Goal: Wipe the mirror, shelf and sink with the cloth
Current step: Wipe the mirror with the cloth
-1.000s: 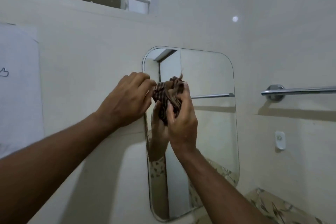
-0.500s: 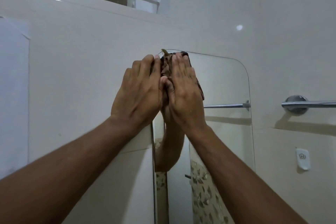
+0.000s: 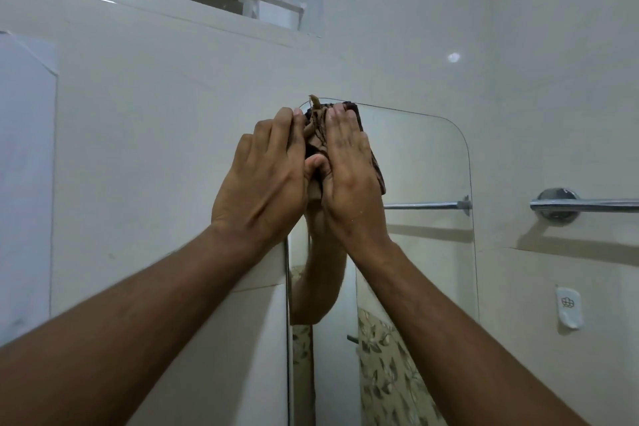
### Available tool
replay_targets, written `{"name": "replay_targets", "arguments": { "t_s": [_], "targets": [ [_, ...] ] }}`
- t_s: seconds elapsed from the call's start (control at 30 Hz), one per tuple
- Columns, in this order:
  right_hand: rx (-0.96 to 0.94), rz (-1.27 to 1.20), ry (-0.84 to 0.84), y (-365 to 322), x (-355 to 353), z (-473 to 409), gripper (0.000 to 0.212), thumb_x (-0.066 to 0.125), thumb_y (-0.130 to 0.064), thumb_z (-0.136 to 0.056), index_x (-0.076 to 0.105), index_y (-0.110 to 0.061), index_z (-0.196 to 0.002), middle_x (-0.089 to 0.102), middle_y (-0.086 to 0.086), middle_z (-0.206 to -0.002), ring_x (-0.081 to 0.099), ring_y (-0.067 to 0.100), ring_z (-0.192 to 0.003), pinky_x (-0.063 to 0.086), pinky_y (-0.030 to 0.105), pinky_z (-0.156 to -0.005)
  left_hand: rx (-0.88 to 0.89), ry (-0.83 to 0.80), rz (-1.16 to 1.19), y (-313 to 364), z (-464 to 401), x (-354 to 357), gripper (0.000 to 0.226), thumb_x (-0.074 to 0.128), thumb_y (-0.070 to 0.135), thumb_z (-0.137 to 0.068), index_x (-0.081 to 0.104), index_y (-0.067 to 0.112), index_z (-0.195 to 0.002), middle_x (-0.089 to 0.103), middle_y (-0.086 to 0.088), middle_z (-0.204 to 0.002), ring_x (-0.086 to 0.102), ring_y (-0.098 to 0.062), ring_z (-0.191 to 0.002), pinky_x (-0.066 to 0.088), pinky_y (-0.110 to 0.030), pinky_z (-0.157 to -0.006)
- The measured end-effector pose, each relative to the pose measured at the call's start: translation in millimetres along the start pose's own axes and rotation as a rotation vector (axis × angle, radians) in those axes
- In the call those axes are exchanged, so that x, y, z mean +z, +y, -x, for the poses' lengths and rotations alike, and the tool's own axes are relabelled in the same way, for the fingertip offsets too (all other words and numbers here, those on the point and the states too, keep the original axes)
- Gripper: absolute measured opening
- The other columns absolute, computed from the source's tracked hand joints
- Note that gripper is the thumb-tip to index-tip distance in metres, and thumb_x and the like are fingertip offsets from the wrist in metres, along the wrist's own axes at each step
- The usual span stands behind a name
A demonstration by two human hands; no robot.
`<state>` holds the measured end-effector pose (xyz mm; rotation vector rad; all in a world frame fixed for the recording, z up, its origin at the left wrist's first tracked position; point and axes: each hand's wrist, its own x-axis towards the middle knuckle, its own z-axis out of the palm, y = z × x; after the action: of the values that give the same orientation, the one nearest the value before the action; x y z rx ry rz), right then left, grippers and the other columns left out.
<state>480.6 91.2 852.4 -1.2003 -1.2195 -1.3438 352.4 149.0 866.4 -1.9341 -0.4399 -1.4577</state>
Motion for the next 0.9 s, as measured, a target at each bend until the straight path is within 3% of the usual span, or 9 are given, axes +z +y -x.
{"name": "replay_targets", "arguments": {
  "t_s": [0.27, 0.47, 0.6, 0.7, 0.8, 0.9],
  "targets": [
    [0.261, -0.022, 0.124, 31, -12, -10, 0.054, 0.036, -0.025, -0.107, 0.023, -0.011, -0.157, 0.023, 0.003, -0.165, 0.011, 0.014, -0.154, 0.015, 0.042, -0.125, 0.008, -0.035, -0.104, 1, 0, 5, 0.060, 0.016, 0.036, -0.109, 0.016, -0.006, -0.152, 0.036, -0.022, -0.141, 0.042, -0.033, -0.113, 0.041, -0.043, -0.087],
    [0.101, -0.149, 0.040, -19, 2, 2, 0.052, 0.037, -0.004, -0.101, 0.033, -0.005, -0.153, 0.029, 0.008, -0.162, 0.016, 0.019, -0.154, 0.016, 0.043, -0.125, 0.052, 0.033, -0.087, 1, 2, 2, 0.044, 0.029, 0.023, -0.109, 0.034, -0.002, -0.145, 0.037, -0.025, -0.142, 0.043, -0.038, -0.112, 0.036, -0.047, -0.085],
    [0.055, -0.081, 0.004, 5, -10, -9, 0.052, 0.039, -0.017, -0.103, 0.032, -0.007, -0.153, 0.030, 0.007, -0.162, 0.017, 0.018, -0.153, 0.018, 0.040, -0.125, 0.026, 0.005, -0.117, 2, 3, 0, 0.051, 0.035, 0.013, -0.104, 0.023, -0.006, -0.150, 0.036, -0.024, -0.142, 0.043, -0.038, -0.115, 0.034, -0.045, -0.087],
    [0.166, -0.079, 0.052, 32, -16, -20, 0.054, 0.033, -0.027, -0.104, 0.027, -0.011, -0.156, 0.026, 0.003, -0.164, 0.012, 0.012, -0.154, 0.013, 0.038, -0.126, 0.025, -0.002, -0.153, 2, 4, 1, 0.056, 0.036, 0.007, -0.103, 0.015, -0.009, -0.152, 0.035, -0.027, -0.142, 0.042, -0.039, -0.117, 0.034, -0.044, -0.087],
    [0.295, -0.072, 0.121, 42, -15, -17, 0.051, 0.036, -0.021, -0.108, 0.024, -0.013, -0.157, 0.023, 0.000, -0.165, 0.009, 0.008, -0.154, 0.015, 0.041, -0.125, 0.038, 0.019, -0.170, 1, 3, 2, 0.056, 0.031, 0.006, -0.103, 0.011, -0.010, -0.152, 0.033, -0.027, -0.142, 0.041, -0.038, -0.117, 0.034, -0.043, -0.087],
    [0.206, -0.076, 0.070, 15, -9, -1, 0.053, 0.041, -0.018, -0.106, 0.024, -0.012, -0.157, 0.021, 0.002, -0.165, 0.008, 0.010, -0.154, 0.014, 0.040, -0.126, 0.056, 0.033, -0.166, 1, 4, 4, 0.054, 0.026, 0.005, -0.102, 0.010, -0.011, -0.152, 0.032, -0.029, -0.144, 0.039, -0.041, -0.117, 0.035, -0.045, -0.087]
  ]
}}
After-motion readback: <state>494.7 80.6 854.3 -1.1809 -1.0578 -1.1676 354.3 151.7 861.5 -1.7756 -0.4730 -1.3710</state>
